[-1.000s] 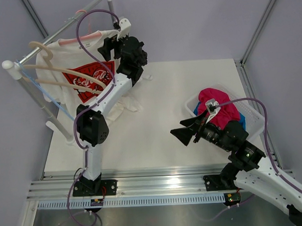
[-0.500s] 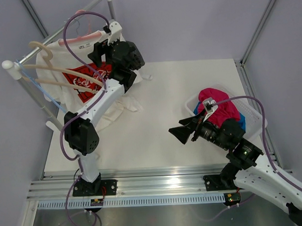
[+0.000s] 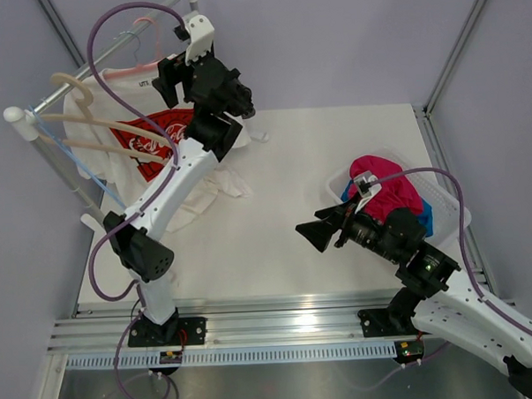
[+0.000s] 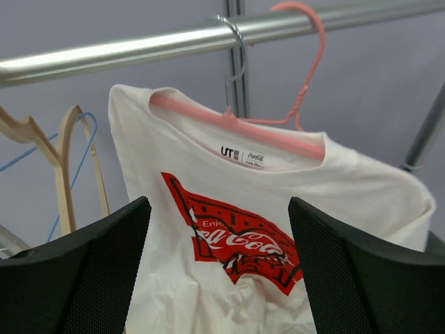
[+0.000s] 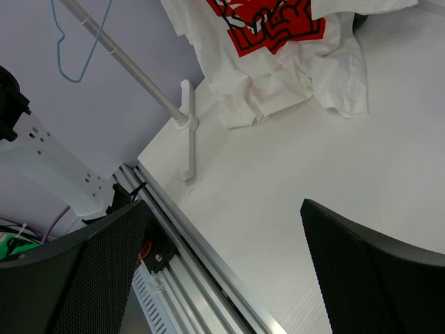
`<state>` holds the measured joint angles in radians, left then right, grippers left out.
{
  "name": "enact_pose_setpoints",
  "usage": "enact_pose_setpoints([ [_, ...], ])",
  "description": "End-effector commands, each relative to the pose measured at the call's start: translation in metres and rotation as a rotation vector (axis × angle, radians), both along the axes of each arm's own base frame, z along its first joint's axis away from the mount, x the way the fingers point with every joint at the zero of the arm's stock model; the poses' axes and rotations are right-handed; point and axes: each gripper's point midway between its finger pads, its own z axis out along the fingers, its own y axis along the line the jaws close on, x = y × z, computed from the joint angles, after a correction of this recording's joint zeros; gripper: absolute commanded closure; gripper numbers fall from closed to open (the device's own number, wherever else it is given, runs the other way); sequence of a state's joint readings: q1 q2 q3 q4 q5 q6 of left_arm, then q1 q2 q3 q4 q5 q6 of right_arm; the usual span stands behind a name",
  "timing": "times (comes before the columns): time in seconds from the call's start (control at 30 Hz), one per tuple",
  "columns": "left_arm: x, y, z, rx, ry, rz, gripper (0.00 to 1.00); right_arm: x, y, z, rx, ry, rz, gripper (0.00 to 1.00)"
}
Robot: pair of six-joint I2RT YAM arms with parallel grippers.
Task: Remove the t-shirt from the hanger
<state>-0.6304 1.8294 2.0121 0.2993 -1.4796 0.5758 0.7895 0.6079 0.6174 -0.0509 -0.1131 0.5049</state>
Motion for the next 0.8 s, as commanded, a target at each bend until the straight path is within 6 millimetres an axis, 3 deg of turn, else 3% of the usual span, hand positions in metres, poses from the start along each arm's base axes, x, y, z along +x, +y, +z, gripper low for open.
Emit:
enact_pose_setpoints([
  [0.0, -0.01, 0.005, 0.027, -0.101, -0.104, 0.034, 0.17, -0.003, 0.006, 0.021, 0.033, -0.032, 0.035, 0.01],
  [0.07, -0.006, 0.0, 0.032, -0.121, -0.142, 0.018, 0.17, -0.002, 0.007, 0.019, 0.024, -0.029, 0.029, 0.0],
  [0.43, 0.05, -0.042, 0.011, -0.06, -0.141, -0.13, 0.17, -0.01, 0.008, 0.026, 0.059, -0.035, 0.065, 0.01],
  [0.6, 0.077, -0.062, -0.016, -0.01, -0.086, -0.166, 0.17, -0.014, 0.003, 0.032, 0.079, -0.053, 0.064, 0.01],
  [0.77, 0.09, -0.066, -0.034, -0.036, -0.066, -0.221, 0.17, -0.017, 0.003, 0.034, 0.087, -0.055, 0.076, 0.01],
])
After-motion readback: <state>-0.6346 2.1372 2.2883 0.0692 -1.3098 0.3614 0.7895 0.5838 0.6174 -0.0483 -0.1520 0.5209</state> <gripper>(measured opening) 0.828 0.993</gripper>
